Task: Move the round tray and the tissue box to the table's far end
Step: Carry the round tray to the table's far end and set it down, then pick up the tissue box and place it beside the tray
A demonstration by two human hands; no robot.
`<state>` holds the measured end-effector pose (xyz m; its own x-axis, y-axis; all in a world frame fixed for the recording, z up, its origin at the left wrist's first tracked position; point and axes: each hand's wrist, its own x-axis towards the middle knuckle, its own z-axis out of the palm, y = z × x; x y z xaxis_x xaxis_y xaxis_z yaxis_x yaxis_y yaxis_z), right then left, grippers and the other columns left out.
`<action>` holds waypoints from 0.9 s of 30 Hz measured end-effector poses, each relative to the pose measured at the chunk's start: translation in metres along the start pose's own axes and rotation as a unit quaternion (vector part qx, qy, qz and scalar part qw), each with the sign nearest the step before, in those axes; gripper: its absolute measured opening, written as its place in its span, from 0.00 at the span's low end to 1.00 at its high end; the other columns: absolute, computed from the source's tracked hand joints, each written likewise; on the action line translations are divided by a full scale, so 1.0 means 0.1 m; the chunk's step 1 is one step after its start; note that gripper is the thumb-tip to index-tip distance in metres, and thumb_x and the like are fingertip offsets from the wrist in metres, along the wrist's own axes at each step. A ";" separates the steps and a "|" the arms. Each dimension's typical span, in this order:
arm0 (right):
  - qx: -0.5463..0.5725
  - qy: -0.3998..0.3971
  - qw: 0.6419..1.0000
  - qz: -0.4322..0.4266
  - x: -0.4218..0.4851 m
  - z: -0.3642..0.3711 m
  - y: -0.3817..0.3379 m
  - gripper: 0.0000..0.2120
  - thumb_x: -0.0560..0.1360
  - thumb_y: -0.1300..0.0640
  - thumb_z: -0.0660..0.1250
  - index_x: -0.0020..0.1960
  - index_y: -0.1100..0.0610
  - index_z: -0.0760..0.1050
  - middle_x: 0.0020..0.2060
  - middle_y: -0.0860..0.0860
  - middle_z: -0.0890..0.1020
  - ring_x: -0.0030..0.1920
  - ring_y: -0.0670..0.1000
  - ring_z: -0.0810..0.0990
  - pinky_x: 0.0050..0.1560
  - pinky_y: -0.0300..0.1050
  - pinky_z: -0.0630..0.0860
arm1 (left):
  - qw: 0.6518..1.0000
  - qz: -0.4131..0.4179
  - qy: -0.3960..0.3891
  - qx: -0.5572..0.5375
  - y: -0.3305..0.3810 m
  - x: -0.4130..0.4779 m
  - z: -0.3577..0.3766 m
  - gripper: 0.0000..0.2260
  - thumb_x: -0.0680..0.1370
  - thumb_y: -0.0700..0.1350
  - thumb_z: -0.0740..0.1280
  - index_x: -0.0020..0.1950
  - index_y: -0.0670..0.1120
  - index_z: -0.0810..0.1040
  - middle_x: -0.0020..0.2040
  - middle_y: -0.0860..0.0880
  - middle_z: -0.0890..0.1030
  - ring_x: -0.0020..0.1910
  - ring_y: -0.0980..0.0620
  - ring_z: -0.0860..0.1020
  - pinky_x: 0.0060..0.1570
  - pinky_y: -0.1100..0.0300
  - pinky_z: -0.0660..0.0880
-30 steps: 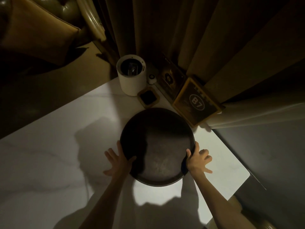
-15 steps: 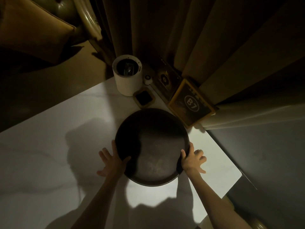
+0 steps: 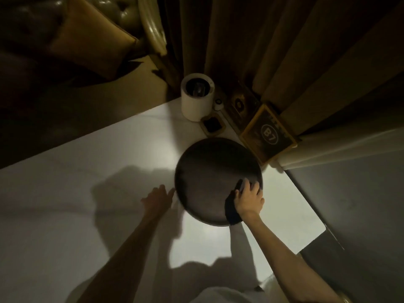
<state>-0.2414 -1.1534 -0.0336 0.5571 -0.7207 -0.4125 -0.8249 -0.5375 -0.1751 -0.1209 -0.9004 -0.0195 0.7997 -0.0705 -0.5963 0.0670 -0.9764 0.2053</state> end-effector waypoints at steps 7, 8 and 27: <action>0.130 -0.077 0.967 -0.205 -1.12 0.06 -1.03 0.13 0.80 0.50 0.58 0.57 0.51 0.78 0.53 0.54 0.84 0.52 0.57 0.82 0.55 0.53 0.78 | 0.978 0.057 0.195 -0.041 -1.13 -0.83 -0.50 0.17 0.77 0.54 0.58 0.52 0.46 0.82 0.44 0.43 0.84 0.44 0.41 0.84 0.42 0.50 0.80; 0.164 -0.094 0.953 -0.235 -1.32 0.08 -1.16 0.13 0.80 0.51 0.58 0.58 0.51 0.79 0.53 0.53 0.84 0.53 0.56 0.82 0.56 0.52 0.78 | 0.973 0.061 0.217 -0.045 -1.33 -0.95 -0.57 0.15 0.77 0.51 0.60 0.52 0.45 0.82 0.46 0.42 0.84 0.45 0.41 0.83 0.43 0.49 0.79; 0.207 -0.374 0.786 -0.447 -4.44 0.97 -2.27 0.13 0.80 0.57 0.60 0.59 0.50 0.80 0.54 0.46 0.84 0.53 0.44 0.82 0.57 0.39 0.76 | 0.909 -0.199 0.292 -0.220 -4.06 -3.55 -0.41 0.12 0.80 0.43 0.61 0.62 0.46 0.79 0.61 0.46 0.81 0.59 0.45 0.79 0.58 0.54 0.75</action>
<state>-0.3113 -0.6690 0.1030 0.8472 0.4058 -0.3429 -0.1831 -0.3828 -0.9055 -0.4069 -0.4707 0.1407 0.8319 0.5162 -0.2035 0.5496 -0.7156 0.4311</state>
